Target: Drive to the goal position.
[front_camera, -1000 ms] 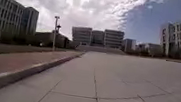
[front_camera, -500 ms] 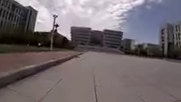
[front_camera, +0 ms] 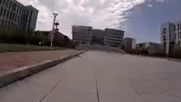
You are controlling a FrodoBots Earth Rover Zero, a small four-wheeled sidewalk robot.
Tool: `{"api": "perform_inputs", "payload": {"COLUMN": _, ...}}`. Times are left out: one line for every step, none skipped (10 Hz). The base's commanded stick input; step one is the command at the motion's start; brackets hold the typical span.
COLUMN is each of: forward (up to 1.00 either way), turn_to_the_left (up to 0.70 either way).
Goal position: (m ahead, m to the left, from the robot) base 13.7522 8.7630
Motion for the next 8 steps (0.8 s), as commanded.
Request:
{"api": "perform_inputs", "payload": {"forward": 0.70, "turn_to_the_left": 0.00}}
{"api": "perform_inputs", "payload": {"forward": 0.70, "turn_to_the_left": 0.00}}
{"api": "perform_inputs", "payload": {"forward": 0.70, "turn_to_the_left": 0.00}}
{"api": "perform_inputs", "payload": {"forward": 0.70, "turn_to_the_left": 0.00}}
{"api": "perform_inputs", "payload": {"forward": 0.70, "turn_to_the_left": 0.00}}
{"api": "perform_inputs", "payload": {"forward": 0.70, "turn_to_the_left": 0.00}}
{"api": "perform_inputs", "payload": {"forward": 0.70, "turn_to_the_left": 0.00}}
{"api": "perform_inputs", "payload": {"forward": 0.70, "turn_to_the_left": 0.00}}
